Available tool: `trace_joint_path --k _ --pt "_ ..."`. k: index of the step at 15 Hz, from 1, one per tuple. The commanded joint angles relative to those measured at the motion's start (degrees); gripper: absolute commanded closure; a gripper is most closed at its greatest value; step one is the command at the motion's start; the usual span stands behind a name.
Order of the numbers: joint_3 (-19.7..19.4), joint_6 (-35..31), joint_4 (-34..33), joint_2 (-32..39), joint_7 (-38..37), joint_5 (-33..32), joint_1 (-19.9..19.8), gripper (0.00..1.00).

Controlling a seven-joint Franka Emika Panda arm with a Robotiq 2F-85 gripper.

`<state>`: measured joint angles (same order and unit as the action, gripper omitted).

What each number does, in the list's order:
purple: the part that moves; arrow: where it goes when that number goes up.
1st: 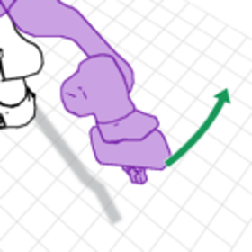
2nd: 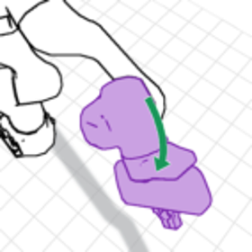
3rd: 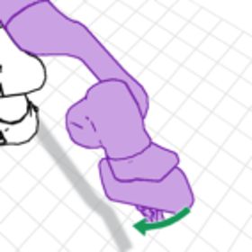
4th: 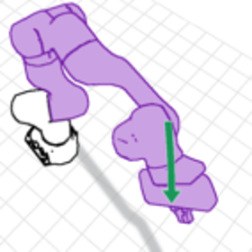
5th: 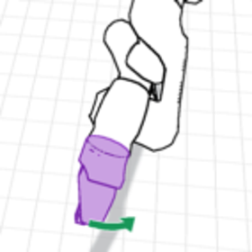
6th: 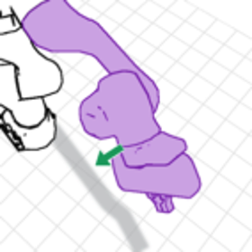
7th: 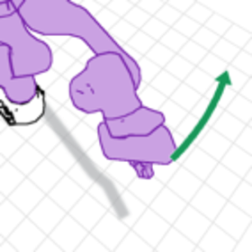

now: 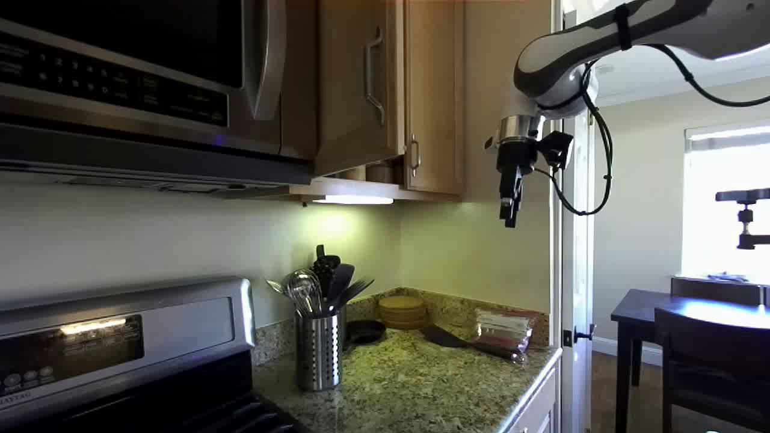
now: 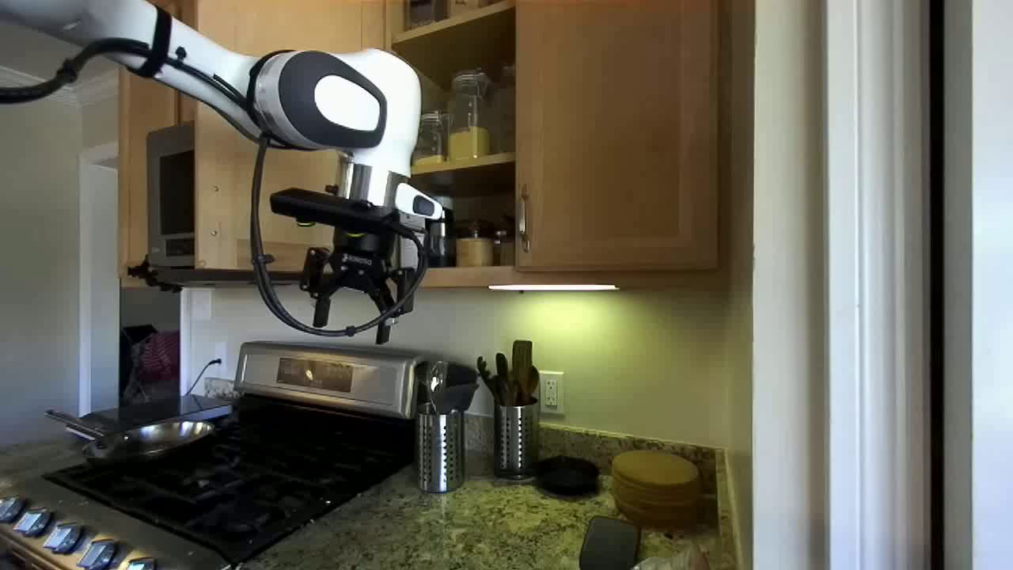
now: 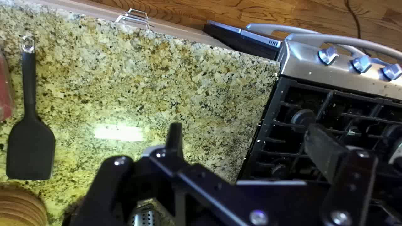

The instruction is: Close the drawer on the right side of the microwave

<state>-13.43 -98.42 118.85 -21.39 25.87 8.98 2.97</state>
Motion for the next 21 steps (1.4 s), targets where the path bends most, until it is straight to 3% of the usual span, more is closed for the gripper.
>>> trace_joint_path --k 1,11,17,21 --pt "1.28 0.22 -0.17 0.20 0.43 0.50 -1.58 0.00" --pt "4.18 -0.94 0.44 -1.52 1.12 1.36 -0.67 0.00" --pt "6.46 -2.36 -4.33 -2.49 2.41 4.51 0.77 0.00" --pt "9.85 -9.30 -6.25 -3.90 -0.35 3.94 1.46 0.00"
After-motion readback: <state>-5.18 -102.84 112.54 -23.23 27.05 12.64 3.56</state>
